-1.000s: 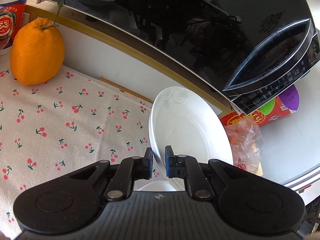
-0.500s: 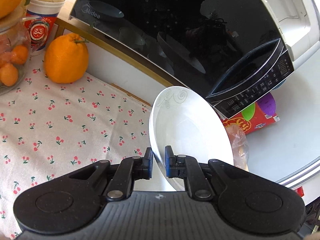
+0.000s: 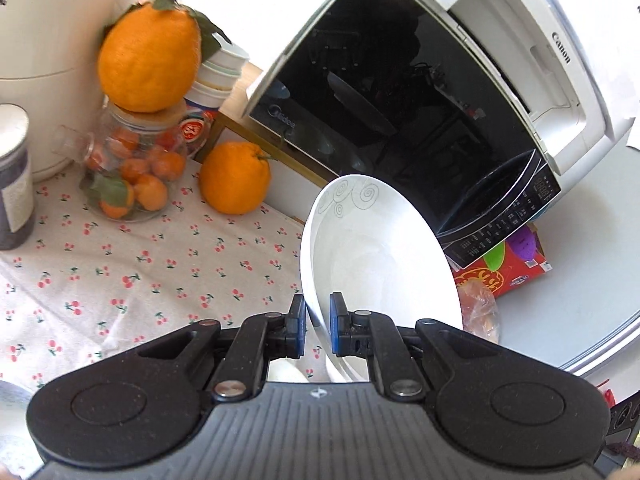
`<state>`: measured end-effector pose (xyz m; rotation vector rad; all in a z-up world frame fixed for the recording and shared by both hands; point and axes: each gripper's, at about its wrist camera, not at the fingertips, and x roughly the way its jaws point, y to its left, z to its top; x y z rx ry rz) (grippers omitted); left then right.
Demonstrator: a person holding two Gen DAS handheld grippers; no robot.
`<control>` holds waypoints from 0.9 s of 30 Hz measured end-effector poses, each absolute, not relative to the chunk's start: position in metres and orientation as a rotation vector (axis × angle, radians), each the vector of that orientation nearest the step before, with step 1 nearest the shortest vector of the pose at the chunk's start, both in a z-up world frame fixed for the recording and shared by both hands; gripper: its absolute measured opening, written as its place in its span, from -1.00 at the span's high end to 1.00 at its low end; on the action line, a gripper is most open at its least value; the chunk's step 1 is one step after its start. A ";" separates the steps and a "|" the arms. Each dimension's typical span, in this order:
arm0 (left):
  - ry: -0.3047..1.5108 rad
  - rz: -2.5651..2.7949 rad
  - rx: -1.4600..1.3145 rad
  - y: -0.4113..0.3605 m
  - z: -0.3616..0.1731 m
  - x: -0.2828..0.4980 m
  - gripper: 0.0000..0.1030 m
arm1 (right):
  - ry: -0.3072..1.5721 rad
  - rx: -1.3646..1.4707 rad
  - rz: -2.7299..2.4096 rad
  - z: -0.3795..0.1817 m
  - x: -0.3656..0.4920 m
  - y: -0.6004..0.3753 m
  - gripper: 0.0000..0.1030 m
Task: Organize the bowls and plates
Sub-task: 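Carry the white plate with the left gripper over the blue plate stack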
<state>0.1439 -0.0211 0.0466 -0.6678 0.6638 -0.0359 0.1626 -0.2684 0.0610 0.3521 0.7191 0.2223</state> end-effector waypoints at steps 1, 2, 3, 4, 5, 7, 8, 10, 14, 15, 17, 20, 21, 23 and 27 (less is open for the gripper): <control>0.656 -0.029 -0.667 -0.017 0.047 0.137 0.81 | 0.720 0.346 0.230 0.061 0.158 -0.262 0.72; 0.646 -0.019 -0.668 -0.011 0.048 0.129 0.81 | 0.723 0.339 0.238 0.060 0.152 -0.255 0.72; 0.637 -0.011 -0.665 -0.007 0.048 0.122 0.82 | 0.728 0.326 0.246 0.058 0.146 -0.245 0.72; 0.632 -0.002 -0.664 -0.003 0.048 0.115 0.82 | 0.731 0.314 0.252 0.056 0.139 -0.237 0.72; 0.627 0.006 -0.665 0.001 0.048 0.108 0.83 | 0.734 0.303 0.257 0.054 0.134 -0.230 0.72; 0.610 0.018 -0.656 0.008 0.047 0.093 0.83 | 0.744 0.287 0.268 0.048 0.124 -0.217 0.71; 0.605 0.026 -0.652 0.012 0.046 0.085 0.83 | 0.748 0.284 0.274 0.046 0.120 -0.213 0.71; 0.605 0.040 -0.655 0.019 0.042 0.070 0.83 | 0.756 0.277 0.286 0.041 0.108 -0.203 0.71; 0.626 0.070 -0.680 0.032 0.027 0.040 0.83 | 0.761 0.239 0.303 0.034 0.084 -0.186 0.71; 0.630 0.076 -0.683 0.035 0.024 0.034 0.83 | 0.763 0.228 0.307 0.032 0.077 -0.181 0.71; 0.639 0.084 -0.684 0.040 0.020 0.022 0.83 | 0.772 0.212 0.315 0.026 0.066 -0.173 0.71; 0.641 0.102 -0.672 0.045 0.018 0.007 0.83 | 0.797 0.199 0.322 0.018 0.052 -0.162 0.71; 0.640 0.111 -0.664 0.046 0.018 0.002 0.83 | 0.804 0.194 0.323 0.015 0.049 -0.157 0.71; 0.641 0.130 -0.649 0.048 0.015 -0.007 0.83 | 0.808 0.179 0.329 0.012 0.041 -0.149 0.71; 0.655 0.152 -0.667 0.056 0.005 -0.022 0.82 | 0.815 0.160 0.342 0.009 0.030 -0.138 0.71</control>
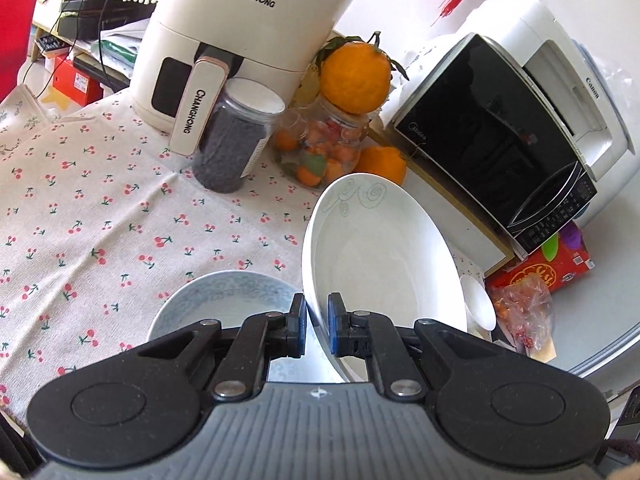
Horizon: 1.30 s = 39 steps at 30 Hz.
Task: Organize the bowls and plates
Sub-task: 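Carry the white plate with the left gripper over the blue plate stack, then lower the white plate onto the blue plates and open the left gripper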
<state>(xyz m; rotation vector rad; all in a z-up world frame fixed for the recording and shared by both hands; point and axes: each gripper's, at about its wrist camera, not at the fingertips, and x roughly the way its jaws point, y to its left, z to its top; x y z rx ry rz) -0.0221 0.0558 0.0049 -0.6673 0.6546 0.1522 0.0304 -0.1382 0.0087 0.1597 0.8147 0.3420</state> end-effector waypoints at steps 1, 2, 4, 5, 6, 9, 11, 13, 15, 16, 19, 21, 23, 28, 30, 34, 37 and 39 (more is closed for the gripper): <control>0.656 0.155 -0.668 0.057 0.003 -0.025 0.82 | 0.814 0.150 0.345 0.008 0.028 -0.136 0.71; 0.660 0.156 -0.671 0.059 0.000 -0.029 0.82 | 0.815 0.141 0.347 0.008 0.026 -0.134 0.71; 0.665 0.160 -0.676 0.061 -0.004 -0.034 0.82 | 0.823 0.129 0.351 0.005 0.023 -0.130 0.71; 0.668 0.164 -0.676 0.062 -0.006 -0.037 0.82 | 0.829 0.127 0.353 0.003 0.021 -0.129 0.71; 0.671 0.166 -0.675 0.062 -0.007 -0.038 0.82 | 0.836 0.124 0.353 0.001 0.020 -0.127 0.71; 0.673 0.174 -0.662 0.063 -0.009 -0.043 0.82 | 0.849 0.114 0.353 -0.003 0.016 -0.122 0.71; 0.673 0.177 -0.652 0.064 -0.010 -0.045 0.82 | 0.851 0.105 0.354 -0.004 0.014 -0.119 0.71; 0.674 0.179 -0.652 0.065 -0.011 -0.048 0.82 | 0.854 0.099 0.357 -0.005 0.012 -0.117 0.71; 0.675 0.181 -0.645 0.066 -0.013 -0.051 0.82 | 0.859 0.094 0.359 -0.007 0.011 -0.115 0.71; 0.676 0.184 -0.640 0.066 -0.014 -0.052 0.82 | 0.862 0.090 0.360 -0.008 0.010 -0.114 0.71; 0.688 0.189 -0.630 0.067 -0.018 -0.056 0.82 | 0.872 0.079 0.358 -0.012 0.006 -0.110 0.71; 0.699 0.191 -0.632 0.068 -0.022 -0.058 0.82 | 0.879 0.073 0.356 -0.014 0.003 -0.108 0.71; 0.710 0.193 -0.629 0.069 -0.025 -0.060 0.82 | 0.885 0.065 0.353 -0.017 0.000 -0.107 0.71; 0.722 0.200 -0.619 0.072 -0.029 -0.065 0.81 | 0.889 0.042 0.354 -0.019 -0.004 -0.100 0.71; 0.722 0.203 -0.614 0.074 -0.030 -0.067 0.81 | 0.895 0.038 0.357 -0.022 -0.005 -0.097 0.71; 0.732 0.212 -0.607 0.077 -0.034 -0.067 0.81 | 0.911 0.022 0.363 -0.027 -0.003 -0.091 0.70; 0.747 0.214 -0.612 0.079 -0.037 -0.069 0.81 | 0.931 0.018 0.368 -0.030 -0.003 -0.090 0.70; 0.751 0.210 -0.600 0.078 -0.038 -0.070 0.81 | 0.933 0.010 0.368 -0.030 -0.005 -0.089 0.70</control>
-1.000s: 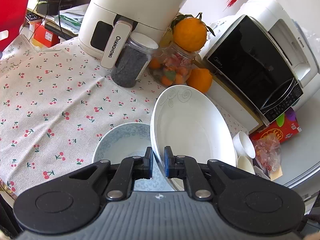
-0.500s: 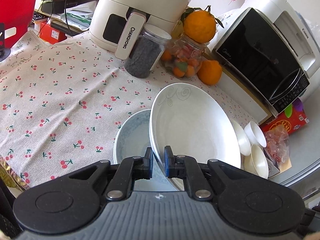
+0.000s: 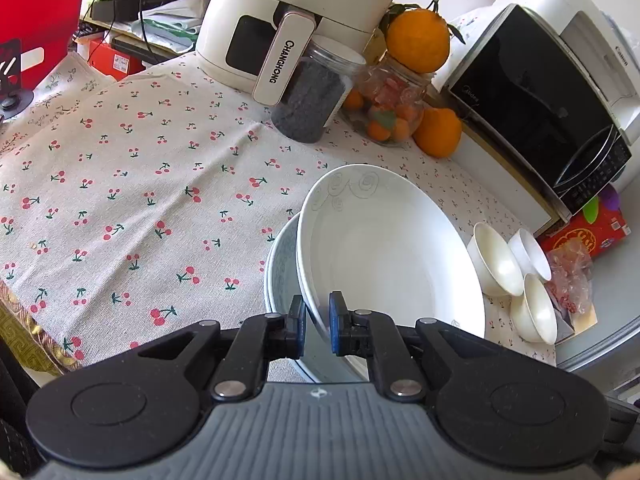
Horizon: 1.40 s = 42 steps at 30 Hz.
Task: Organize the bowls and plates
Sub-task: 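Lower the white plate onto the blue plates and open the left gripper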
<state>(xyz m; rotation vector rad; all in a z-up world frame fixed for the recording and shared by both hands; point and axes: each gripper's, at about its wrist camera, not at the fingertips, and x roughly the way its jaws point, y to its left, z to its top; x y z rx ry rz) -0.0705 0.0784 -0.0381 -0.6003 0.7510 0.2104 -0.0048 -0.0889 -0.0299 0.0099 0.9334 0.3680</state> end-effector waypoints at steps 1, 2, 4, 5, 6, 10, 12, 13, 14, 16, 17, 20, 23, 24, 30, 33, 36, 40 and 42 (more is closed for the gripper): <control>0.752 0.209 -0.598 0.078 -0.039 -0.071 0.81 | 0.933 0.005 0.368 -0.030 -0.006 -0.088 0.70; 0.754 0.208 -0.598 0.078 -0.039 -0.071 0.80 | 0.932 0.001 0.367 -0.030 -0.007 -0.088 0.70; 0.755 0.205 -0.593 0.079 -0.040 -0.072 0.80 | 0.935 -0.005 0.366 -0.031 -0.007 -0.087 0.70; 0.756 0.206 -0.586 0.078 -0.040 -0.072 0.80 | 0.941 -0.005 0.366 -0.032 -0.007 -0.086 0.70; 0.761 0.207 -0.581 0.078 -0.041 -0.072 0.80 | 0.946 -0.007 0.364 -0.033 -0.007 -0.086 0.69; 0.761 0.206 -0.556 0.076 -0.040 -0.072 0.79 | 0.951 -0.033 0.362 -0.034 -0.009 -0.083 0.64; 0.757 0.211 -0.538 0.075 -0.039 -0.072 0.79 | 0.951 -0.041 0.361 -0.034 -0.011 -0.081 0.63; 0.756 0.213 -0.530 0.074 -0.039 -0.072 0.79 | 0.953 -0.038 0.361 -0.033 -0.011 -0.082 0.63; 0.755 0.216 -0.517 0.073 -0.037 -0.073 0.78 | 0.954 -0.036 0.362 -0.033 -0.011 -0.082 0.63; 0.752 0.219 -0.489 0.070 -0.036 -0.073 0.77 | 0.957 -0.031 0.360 -0.033 -0.011 -0.082 0.63; 0.752 0.220 -0.476 0.068 -0.036 -0.073 0.77 | 0.959 -0.029 0.358 -0.033 -0.011 -0.082 0.63; 0.753 0.225 -0.450 0.066 -0.036 -0.072 0.76 | 0.968 -0.022 0.357 -0.034 -0.009 -0.083 0.63; 0.755 0.230 -0.431 0.064 -0.035 -0.071 0.76 | 0.971 -0.021 0.355 -0.035 -0.009 -0.083 0.63; 0.755 0.231 -0.422 0.063 -0.035 -0.071 0.76 | 0.972 -0.021 0.355 -0.035 -0.009 -0.083 0.63; 0.756 0.243 -0.388 0.060 -0.034 -0.072 0.74 | 0.977 -0.020 0.361 -0.034 -0.010 -0.083 0.62; 0.755 0.248 -0.375 0.058 -0.034 -0.073 0.73 | 0.977 -0.019 0.360 -0.034 -0.011 -0.082 0.62; 0.756 0.261 -0.367 0.055 -0.033 -0.074 0.73 | 0.980 -0.016 0.358 -0.035 -0.011 -0.082 0.62; 0.761 0.284 -0.348 0.051 -0.033 -0.074 0.71 | 0.981 -0.031 0.352 -0.035 -0.013 -0.078 0.60; 0.763 0.295 -0.332 0.049 -0.033 -0.073 0.70 | 0.984 -0.033 0.343 -0.035 -0.012 -0.077 0.59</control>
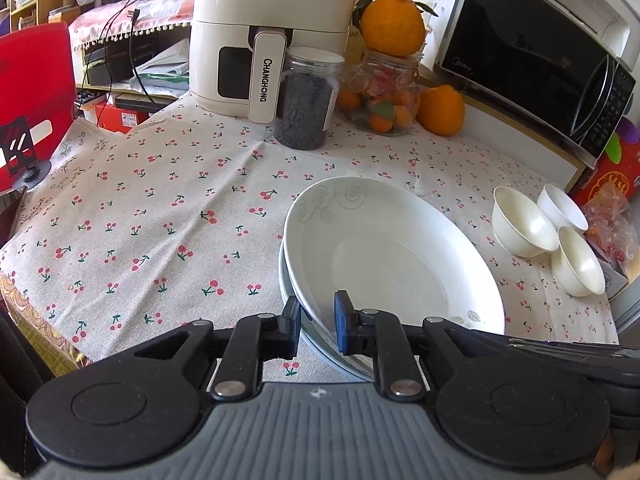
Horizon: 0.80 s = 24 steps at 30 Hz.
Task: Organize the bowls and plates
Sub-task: 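Lower the white plate onto the blue plates and open the left gripper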
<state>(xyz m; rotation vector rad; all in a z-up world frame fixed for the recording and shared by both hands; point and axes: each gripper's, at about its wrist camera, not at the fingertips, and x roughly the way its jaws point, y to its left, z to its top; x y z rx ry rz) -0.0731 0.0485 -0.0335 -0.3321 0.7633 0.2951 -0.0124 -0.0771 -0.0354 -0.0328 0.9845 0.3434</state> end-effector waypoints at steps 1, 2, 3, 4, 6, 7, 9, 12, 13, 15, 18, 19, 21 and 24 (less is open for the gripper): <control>0.765 0.299 -0.331 0.048 -0.034 -0.073 0.69 | 0.986 -0.033 0.338 -0.035 -0.012 -0.077 0.59; 0.766 0.302 -0.328 0.048 -0.034 -0.072 0.69 | 0.988 -0.031 0.334 -0.035 -0.011 -0.077 0.59; 0.766 0.304 -0.325 0.047 -0.034 -0.072 0.68 | 0.989 -0.028 0.332 -0.035 -0.011 -0.076 0.59; 0.764 0.306 -0.324 0.047 -0.034 -0.072 0.68 | 0.991 -0.028 0.329 -0.035 -0.011 -0.076 0.59; 0.763 0.309 -0.318 0.047 -0.034 -0.072 0.68 | 0.993 -0.025 0.326 -0.035 -0.010 -0.076 0.58; 0.762 0.312 -0.314 0.046 -0.034 -0.072 0.67 | 0.993 -0.026 0.325 -0.035 -0.010 -0.076 0.58; 0.763 0.315 -0.308 0.045 -0.034 -0.072 0.65 | 0.990 -0.033 0.320 -0.035 -0.010 -0.075 0.58; 0.760 0.320 -0.294 0.042 -0.035 -0.073 0.63 | 0.987 -0.051 0.311 -0.035 -0.011 -0.073 0.58; 0.759 0.322 -0.290 0.042 -0.035 -0.073 0.63 | 0.987 -0.053 0.309 -0.035 -0.011 -0.072 0.58; 0.757 0.322 -0.285 0.042 -0.035 -0.073 0.62 | 0.988 -0.055 0.307 -0.035 -0.011 -0.071 0.58; 0.755 0.322 -0.277 0.041 -0.035 -0.073 0.61 | 0.990 -0.050 0.306 -0.035 -0.010 -0.072 0.58; 0.754 0.321 -0.273 0.040 -0.035 -0.073 0.60 | 0.991 -0.050 0.306 -0.035 -0.010 -0.072 0.58; 0.754 0.320 -0.261 0.038 -0.035 -0.073 0.58 | 0.990 -0.049 0.305 -0.035 -0.010 -0.072 0.58; 0.753 0.317 -0.247 0.037 -0.035 -0.072 0.56 | 0.986 -0.054 0.299 -0.035 -0.010 -0.072 0.58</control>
